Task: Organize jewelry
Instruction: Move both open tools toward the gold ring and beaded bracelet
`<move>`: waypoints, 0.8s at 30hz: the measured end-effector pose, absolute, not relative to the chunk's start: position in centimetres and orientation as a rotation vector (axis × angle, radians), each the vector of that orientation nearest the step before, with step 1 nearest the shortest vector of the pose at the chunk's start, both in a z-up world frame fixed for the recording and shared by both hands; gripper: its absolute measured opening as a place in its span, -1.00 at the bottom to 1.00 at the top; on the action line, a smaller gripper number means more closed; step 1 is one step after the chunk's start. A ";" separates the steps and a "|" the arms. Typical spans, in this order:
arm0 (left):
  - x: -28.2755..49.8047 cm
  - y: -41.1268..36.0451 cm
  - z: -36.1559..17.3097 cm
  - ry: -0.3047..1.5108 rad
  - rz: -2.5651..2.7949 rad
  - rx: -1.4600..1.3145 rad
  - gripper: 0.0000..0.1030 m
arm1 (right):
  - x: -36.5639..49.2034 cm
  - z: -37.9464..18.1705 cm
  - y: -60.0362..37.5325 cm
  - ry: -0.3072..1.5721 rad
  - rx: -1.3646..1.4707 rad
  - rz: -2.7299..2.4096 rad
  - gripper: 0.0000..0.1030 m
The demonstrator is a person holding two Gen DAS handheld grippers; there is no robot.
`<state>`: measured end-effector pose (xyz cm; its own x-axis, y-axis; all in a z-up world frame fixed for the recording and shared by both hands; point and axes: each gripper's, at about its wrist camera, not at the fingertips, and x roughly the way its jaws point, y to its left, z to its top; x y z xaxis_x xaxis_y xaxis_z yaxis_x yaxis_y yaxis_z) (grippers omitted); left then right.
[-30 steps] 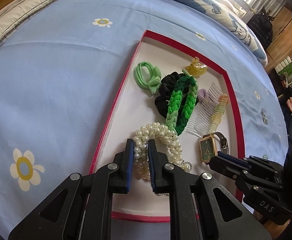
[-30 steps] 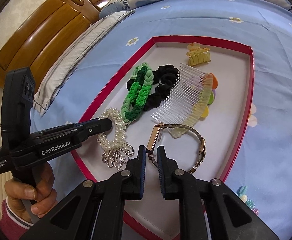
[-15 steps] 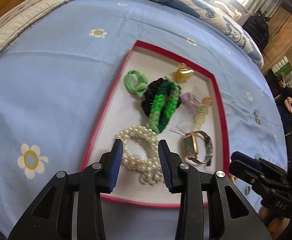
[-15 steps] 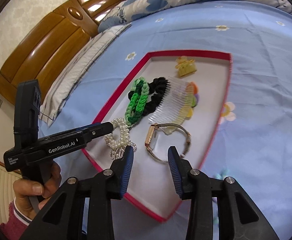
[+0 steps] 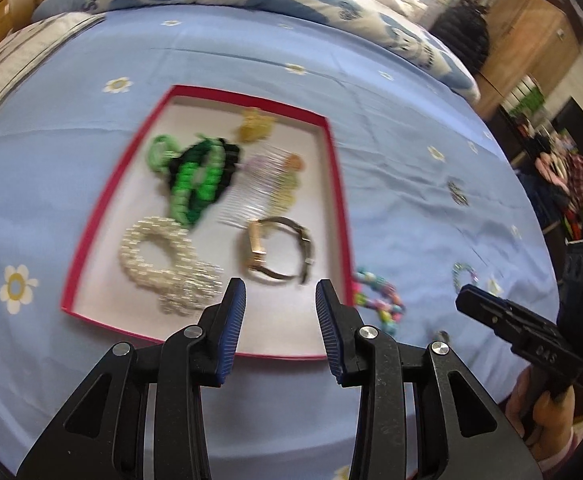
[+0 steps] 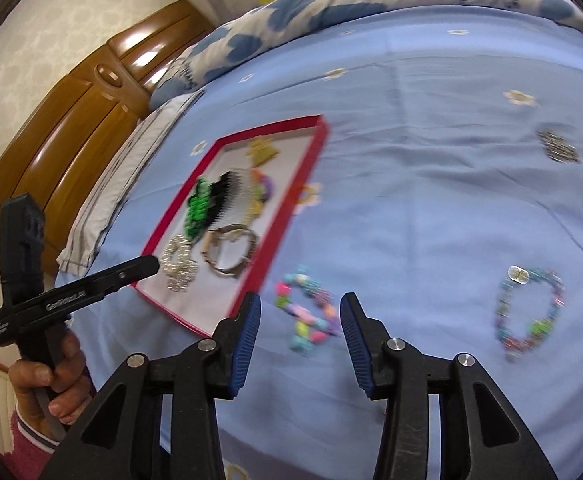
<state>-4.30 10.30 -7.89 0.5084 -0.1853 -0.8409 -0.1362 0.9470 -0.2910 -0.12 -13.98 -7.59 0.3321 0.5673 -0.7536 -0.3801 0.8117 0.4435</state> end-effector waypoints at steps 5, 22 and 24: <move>-4.2 7.3 -7.8 1.060 -0.087 -0.309 -0.33 | -0.8 -7.8 -17.7 1.056 0.243 0.559 -0.13; -4.8 -5.5 -9.6 1.129 -0.326 -0.146 -0.18 | -0.4 -10.3 -26.5 1.043 0.316 0.392 -0.10; -4.5 -6.9 -10.2 1.140 -0.344 -0.126 -0.18 | 0.2 -10.7 -26.7 1.044 0.301 0.386 -0.10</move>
